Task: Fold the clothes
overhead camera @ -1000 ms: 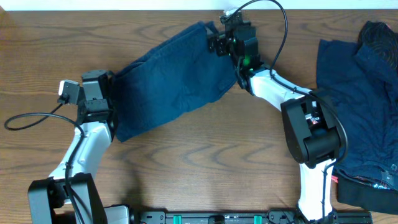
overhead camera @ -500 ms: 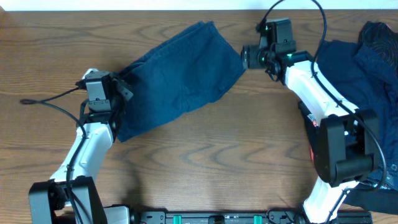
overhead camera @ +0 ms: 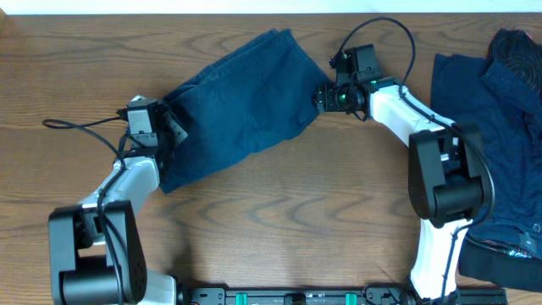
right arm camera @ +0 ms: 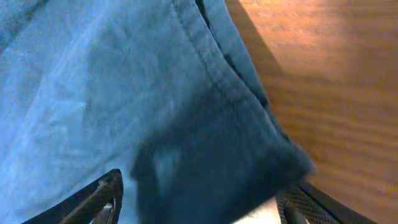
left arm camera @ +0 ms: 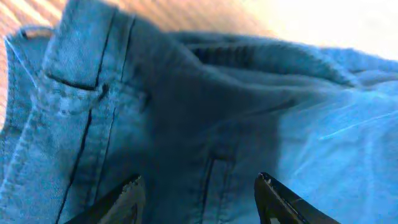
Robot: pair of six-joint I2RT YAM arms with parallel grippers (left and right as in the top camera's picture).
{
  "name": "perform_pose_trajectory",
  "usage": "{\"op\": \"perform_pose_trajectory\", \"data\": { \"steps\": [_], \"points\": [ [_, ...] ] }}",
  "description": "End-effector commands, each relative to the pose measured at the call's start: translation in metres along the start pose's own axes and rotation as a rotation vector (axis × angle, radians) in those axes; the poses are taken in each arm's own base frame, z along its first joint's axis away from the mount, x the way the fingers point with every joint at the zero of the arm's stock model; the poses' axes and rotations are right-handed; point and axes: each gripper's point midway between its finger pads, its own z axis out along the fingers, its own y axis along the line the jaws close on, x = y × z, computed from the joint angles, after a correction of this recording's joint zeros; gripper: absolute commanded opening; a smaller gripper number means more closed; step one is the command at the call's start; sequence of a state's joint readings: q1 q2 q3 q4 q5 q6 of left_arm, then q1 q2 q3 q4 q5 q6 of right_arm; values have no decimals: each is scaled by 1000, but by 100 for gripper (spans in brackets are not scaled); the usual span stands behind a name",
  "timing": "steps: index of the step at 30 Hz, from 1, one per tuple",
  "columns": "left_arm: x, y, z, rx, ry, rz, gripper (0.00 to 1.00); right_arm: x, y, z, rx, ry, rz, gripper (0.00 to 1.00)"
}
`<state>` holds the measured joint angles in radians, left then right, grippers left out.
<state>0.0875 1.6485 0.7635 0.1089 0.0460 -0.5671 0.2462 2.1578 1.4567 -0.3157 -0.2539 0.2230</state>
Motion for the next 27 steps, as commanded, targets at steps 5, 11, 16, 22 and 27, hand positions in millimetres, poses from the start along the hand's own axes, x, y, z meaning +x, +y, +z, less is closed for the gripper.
{"op": "perform_pose_trajectory", "data": {
  "steps": [5,11,16,22,27],
  "points": [
    [6,7,5,-25,14,26,58,1,8,24,-37,-25,-9,67],
    [7,7,4,-27,18,26,58,-1,8,27,-40,-34,-14,14],
    [23,19,3,-72,84,27,58,28,-12,20,31,87,92,1],
    [69,39,-8,-143,285,21,49,76,-55,-35,256,295,331,1],
    [95,44,-20,-135,419,65,39,109,-77,-99,474,418,429,1]
  ]
}}
